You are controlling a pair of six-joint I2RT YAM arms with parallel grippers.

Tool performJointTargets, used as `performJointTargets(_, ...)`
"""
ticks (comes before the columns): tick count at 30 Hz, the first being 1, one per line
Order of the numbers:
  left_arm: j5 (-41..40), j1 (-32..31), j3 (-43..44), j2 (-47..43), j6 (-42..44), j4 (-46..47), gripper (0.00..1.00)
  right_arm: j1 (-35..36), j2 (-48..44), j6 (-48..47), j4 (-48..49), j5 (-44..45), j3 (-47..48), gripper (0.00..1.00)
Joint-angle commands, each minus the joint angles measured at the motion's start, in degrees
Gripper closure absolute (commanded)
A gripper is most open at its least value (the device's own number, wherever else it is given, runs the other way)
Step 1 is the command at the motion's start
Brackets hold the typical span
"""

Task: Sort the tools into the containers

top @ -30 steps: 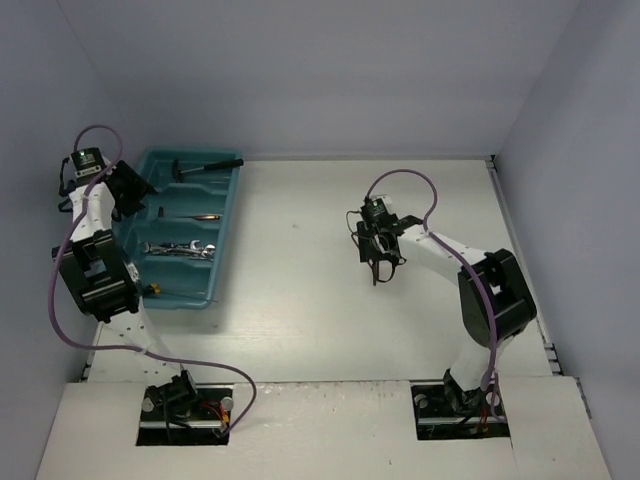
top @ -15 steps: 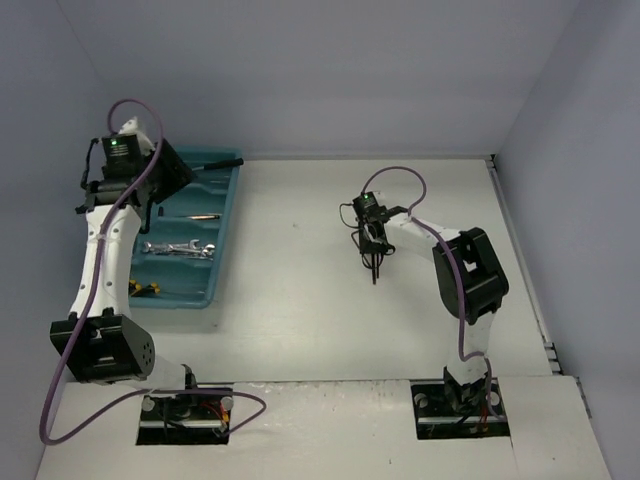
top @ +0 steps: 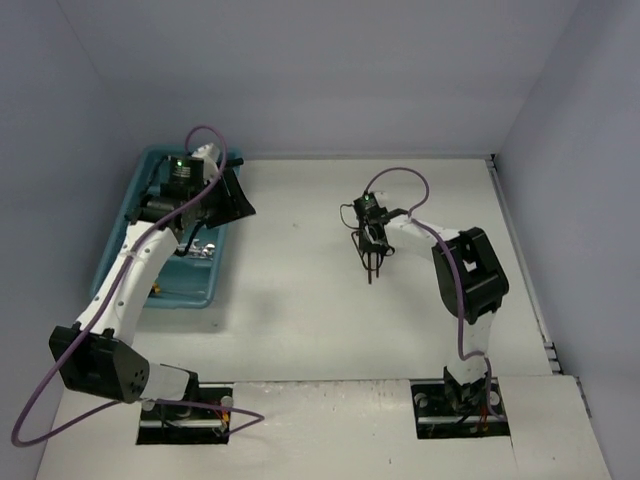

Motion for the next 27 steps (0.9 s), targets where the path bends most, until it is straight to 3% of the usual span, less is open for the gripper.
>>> performJointTargets(1, 0.66, -5.5, 0.49, -2.16, 1.31, 2.08, 0.5, 0.27, -4.72, -0.41, -2.36, -0.55, -3.22, 1.0)
performJointTargets(7, 7.2, -8.43, 1.61, -0.61, 1.03, 2.5, 0.5, 1.71, -18.01, -5.78, -1.82, -3.68, -4.89, 1.0)
performJointTargets(13, 19.63, -10.14, -0.08, 0.05, -5.58, 13.86, 0.5, 4.41, -31.62, -13.28, -1.75, -13.35, -6.38, 1.0)
performJointTargets(18, 20.3, -15.16, 3.61, 1.77, -6.48, 16.36, 0.5, 7.13, -38.1, -16.42, -1.72, -18.33, -5.6, 1.0)
performJointTargets(27, 19.77, -18.62, 5.68, 6.13, -11.34, 21.15, 0.5, 11.17, -39.56, -17.33, -1.6, -20.51, -2.86, 1.0)
